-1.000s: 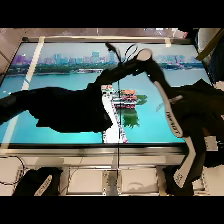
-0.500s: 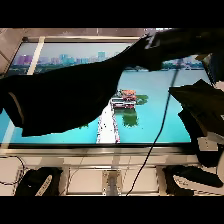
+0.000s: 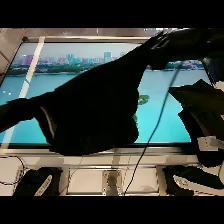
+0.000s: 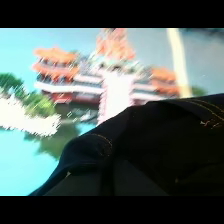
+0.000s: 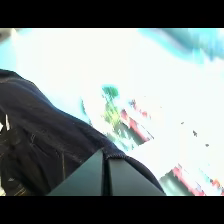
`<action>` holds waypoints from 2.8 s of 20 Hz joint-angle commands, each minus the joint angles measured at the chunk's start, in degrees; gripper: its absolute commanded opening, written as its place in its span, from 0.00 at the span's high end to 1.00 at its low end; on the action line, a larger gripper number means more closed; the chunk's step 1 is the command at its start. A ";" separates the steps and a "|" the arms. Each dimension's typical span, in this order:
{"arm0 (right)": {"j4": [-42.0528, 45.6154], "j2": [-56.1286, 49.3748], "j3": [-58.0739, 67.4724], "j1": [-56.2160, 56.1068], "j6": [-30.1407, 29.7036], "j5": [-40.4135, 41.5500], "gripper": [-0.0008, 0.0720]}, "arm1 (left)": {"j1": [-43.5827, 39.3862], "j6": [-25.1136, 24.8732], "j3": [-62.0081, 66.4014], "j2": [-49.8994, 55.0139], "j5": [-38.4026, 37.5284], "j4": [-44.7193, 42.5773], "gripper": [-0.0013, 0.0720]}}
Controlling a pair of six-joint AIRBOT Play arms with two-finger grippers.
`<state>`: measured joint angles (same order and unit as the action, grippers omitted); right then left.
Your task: Fold the clothes and pants, and hang the long-sleeved shirts on hangers.
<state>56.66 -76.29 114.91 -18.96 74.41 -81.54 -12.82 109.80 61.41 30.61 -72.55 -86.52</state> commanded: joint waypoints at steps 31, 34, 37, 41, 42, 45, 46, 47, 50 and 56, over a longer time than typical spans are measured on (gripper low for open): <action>-1.46 -20.50 -0.79 19.87 -3.74 -3.04 0.40 | 22.56 -31.71 -20.63 29.24 26.03 21.84 0.01; -1.36 -20.50 -0.79 19.34 -4.90 -3.41 0.40 | 22.56 -38.95 -17.42 39.19 22.77 30.29 0.01; -1.36 -20.50 -0.79 19.34 -4.87 -3.41 0.40 | 22.51 -44.94 -14.64 45.11 22.29 38.16 0.01; -1.38 -20.50 -0.79 19.28 -4.85 -3.37 0.40 | 21.90 -47.80 -13.25 48.76 22.88 42.42 0.03; -1.40 -20.50 -0.79 19.28 -4.83 -3.37 0.40 | 21.49 -47.78 -13.27 49.59 22.86 42.38 0.03; -1.40 -20.50 -0.79 19.28 -4.79 -3.39 0.40 | 19.89 -47.89 -13.27 51.06 24.22 42.47 0.51; -1.40 -20.50 -0.79 19.28 -4.72 -3.43 0.40 | 19.65 -47.95 -12.98 50.95 24.57 42.40 0.89; -1.38 -20.50 -0.79 19.28 -4.59 -3.74 0.40 | 19.65 -48.15 -12.41 50.51 24.52 41.97 0.93; -0.76 -20.48 -0.76 19.34 -4.61 -7.10 0.40 | 21.90 -47.39 -10.36 45.29 23.26 36.20 0.93; -0.31 -20.50 -0.76 19.28 -4.57 -7.28 0.40 | 29.00 -38.75 -10.01 31.47 11.56 21.79 0.93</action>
<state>56.21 -96.82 114.15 0.36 69.71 -88.49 13.67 66.65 51.11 67.24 -55.24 -56.82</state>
